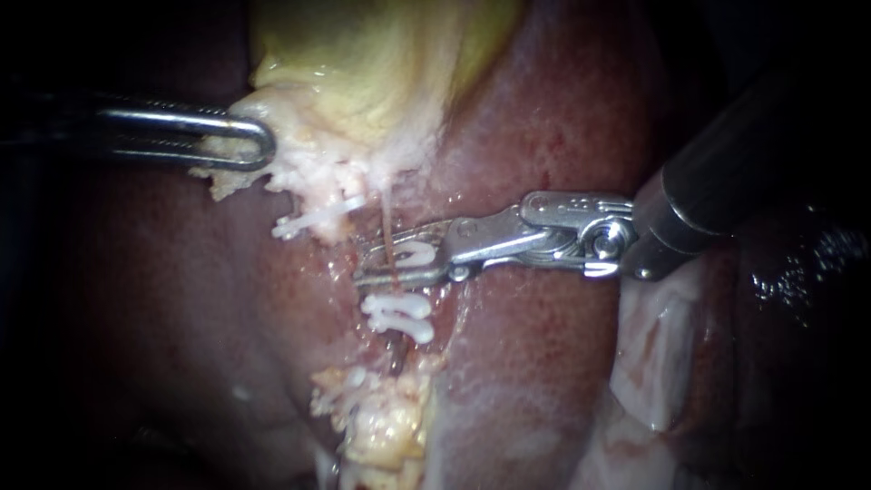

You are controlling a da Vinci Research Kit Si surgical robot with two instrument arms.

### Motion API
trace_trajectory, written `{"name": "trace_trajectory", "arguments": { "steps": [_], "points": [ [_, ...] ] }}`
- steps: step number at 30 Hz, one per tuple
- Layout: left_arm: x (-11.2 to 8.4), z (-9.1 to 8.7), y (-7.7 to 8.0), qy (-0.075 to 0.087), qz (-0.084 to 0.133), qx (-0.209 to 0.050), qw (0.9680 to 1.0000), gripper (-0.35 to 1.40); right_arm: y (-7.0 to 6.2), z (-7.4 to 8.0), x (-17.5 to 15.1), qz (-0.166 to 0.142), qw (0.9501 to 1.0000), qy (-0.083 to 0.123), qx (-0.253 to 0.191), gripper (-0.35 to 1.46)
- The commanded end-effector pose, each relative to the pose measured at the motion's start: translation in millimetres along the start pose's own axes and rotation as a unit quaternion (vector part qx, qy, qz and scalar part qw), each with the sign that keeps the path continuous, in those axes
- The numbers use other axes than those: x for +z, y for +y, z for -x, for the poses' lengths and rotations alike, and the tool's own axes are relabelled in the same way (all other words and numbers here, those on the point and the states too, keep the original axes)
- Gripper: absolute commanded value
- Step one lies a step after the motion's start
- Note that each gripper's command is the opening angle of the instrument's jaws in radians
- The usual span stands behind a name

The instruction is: Clipping third clip right tube

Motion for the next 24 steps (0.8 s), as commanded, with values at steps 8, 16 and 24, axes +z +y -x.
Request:
{"name": "trace_trajectory", "arguments": {
  "steps": [8, 16, 24],
  "points": [
    [0.0, 0.0, 0.0, 0.0, 0.0, 0.0, 1.0, -0.35, 0.4, -0.1, -0.2, 0.004, 0.9997, 0.014, 0.021, 0.35],
    [0.0, 0.0, 0.0, 0.0, 0.0, 0.0, 1.0, -0.35, 1.1, -0.1, -1.0, 0.02, 0.9993, 0.022, 0.022, 0.48],
    [0.0, 0.0, 0.0, 0.0, 0.0, 0.0, 1.0, -0.35, 1.3, -0.6, -2.8, 0.022, 0.9993, 0.023, 0.019, 0.49]
  ]
}}
